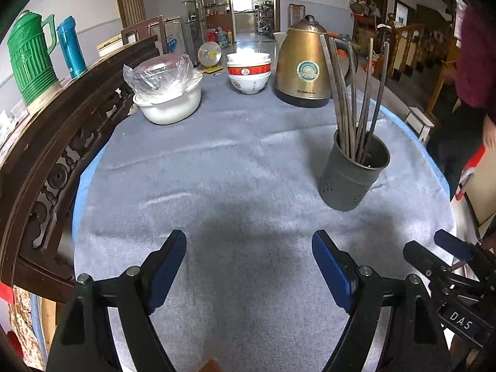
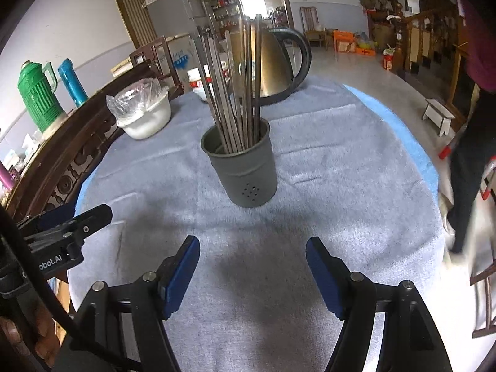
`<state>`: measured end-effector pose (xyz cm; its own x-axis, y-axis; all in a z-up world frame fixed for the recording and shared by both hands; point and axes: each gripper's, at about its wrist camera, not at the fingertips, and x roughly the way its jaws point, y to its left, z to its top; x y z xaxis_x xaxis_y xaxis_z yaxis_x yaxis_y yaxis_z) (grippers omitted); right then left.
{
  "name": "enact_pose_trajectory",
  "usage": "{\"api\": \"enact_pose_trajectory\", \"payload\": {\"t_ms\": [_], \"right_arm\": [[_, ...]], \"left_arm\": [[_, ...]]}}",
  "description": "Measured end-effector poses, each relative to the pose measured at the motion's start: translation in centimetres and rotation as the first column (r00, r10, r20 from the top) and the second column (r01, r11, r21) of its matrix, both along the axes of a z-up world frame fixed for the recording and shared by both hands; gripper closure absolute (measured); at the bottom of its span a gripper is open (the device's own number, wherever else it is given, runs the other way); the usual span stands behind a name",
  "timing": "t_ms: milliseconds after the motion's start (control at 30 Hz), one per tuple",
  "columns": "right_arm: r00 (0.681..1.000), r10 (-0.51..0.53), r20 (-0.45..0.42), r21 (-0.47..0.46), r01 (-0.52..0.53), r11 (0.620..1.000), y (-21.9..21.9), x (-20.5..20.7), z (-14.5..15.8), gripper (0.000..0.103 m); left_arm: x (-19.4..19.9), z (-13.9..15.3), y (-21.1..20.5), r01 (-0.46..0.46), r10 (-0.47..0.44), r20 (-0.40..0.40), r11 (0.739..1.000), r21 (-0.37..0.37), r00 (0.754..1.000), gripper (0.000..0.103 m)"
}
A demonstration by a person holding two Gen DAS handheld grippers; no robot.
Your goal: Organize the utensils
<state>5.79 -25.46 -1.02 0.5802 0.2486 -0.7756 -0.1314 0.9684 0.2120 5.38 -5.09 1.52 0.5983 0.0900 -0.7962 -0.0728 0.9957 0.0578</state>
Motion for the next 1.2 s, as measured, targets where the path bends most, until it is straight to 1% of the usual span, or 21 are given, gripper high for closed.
{"api": "enact_pose_trajectory", "payload": {"t_ms": [67, 133, 233, 300, 367, 400, 433, 467, 500, 600, 667, 867, 1033, 1133, 1200], "right_arm": [[1.0, 0.002, -0.003, 0.001, -0.002, 1.0, 0.0, 0.1, -0.1, 0.029], [1.0, 0.004, -0.019, 0.012, -0.004, 1.0, 0.0, 0.2, -0.4, 0.029], [0.998, 0.008, -0.055, 0.013, -0.007, 1.0, 0.2, 0.4, -0.9, 0.029], [0.997, 0.01, -0.071, -0.004, -0.01, 1.0, 0.4, 0.5, -1.3, 0.029], [0.993, 0.004, -0.119, -0.021, -0.007, 1.0, 0.5, 0.8, -1.9, 0.029], [0.99, 0.014, -0.141, -0.018, -0.017, 1.0, 0.6, 1.0, -2.1, 0.029], [0.986, 0.013, -0.165, -0.038, -0.019, 0.999, 0.7, 1.1, -2.5, 0.029], [0.982, 0.012, -0.191, -0.059, -0.023, 0.998, 0.8, 1.2, -2.9, 0.029], [0.975, 0.02, -0.22, -0.071, -0.036, 0.997, 1.0, 1.2, -3.5, 0.029], [0.954, 0.023, -0.299, -0.087, -0.051, 0.995, 1.0, 1.1, -5.1, 0.029], [0.947, 0.022, -0.319, -0.1, -0.057, 0.993, 1.0, 0.8, -5.7, 0.029], [0.928, 0.044, -0.371, -0.135, -0.101, 0.986, 1.7, 0.5, -6.2, 0.029], [0.912, 0.061, -0.405, -0.145, -0.129, 0.981, 2.2, 0.3, -6.6, 0.029], [0.909, 0.06, -0.412, -0.146, -0.131, 0.981, 2.2, 0.3, -6.7, 0.029], [0.906, 0.063, -0.418, -0.151, -0.138, 0.979, 2.3, 0.3, -6.8, 0.029]], "left_arm": [[0.1, -0.3, 0.1, -0.001, 0.001, -0.015, 1.0, 0.007, 1.0, 0.019], [0.2, -0.9, 0.1, -0.01, 0.011, -0.046, 0.999, 0.032, 0.999, 0.019], [0.3, -1.6, 0.5, -0.017, 0.019, -0.075, 0.999, 0.035, 0.997, 0.019], [0.6, -2.2, 0.5, -0.022, 0.028, -0.12, 0.998, 0.057, 0.992, 0.019], [0.7, -2.7, 0.6, -0.016, 0.025, -0.151, 0.998, 0.062, 0.988, 0.019], [0.7, -3.1, 0.7, -0.018, 0.033, -0.172, 0.996, 0.084, 0.985, 0.019], [0.7, -3.5, 0.8, -0.015, 0.031, -0.198, 0.996, 0.084, 0.98, 0.019], [0.6, -3.9, 1.0, -0.008, 0.023, -0.222, 0.998, 0.067, 0.975, 0.019], [0.5, -4.7, 1.4, -0.004, 0.014, -0.264, 0.999, 0.038, 0.965, 0.019], [0.1, -6.6, 2.3, -0.009, 0.022, -0.334, 0.999, 0.041, 0.942, 0.019], [-0.2, -7.4, 2.8, -0.011, 0.02, -0.374, 1.0, 0.026, 0.927, 0.019], [-1.0, -7.9, 3.4, 0.014, -0.015, -0.406, 1.0, -0.005, 0.914, 0.019], [-1.2, -8.5, 4.0, 0.021, -0.035, -0.449, 0.999, -0.036, 0.893, 0.019], [-1.4, -9.3, 4.6, 0.005, -0.035, -0.486, 0.998, -0.063, 0.873, 0.019], [-1.6, -9.9, 5.0, 0.0, -0.03, -0.504, 0.998, -0.059, 0.863, 0.019]]}}
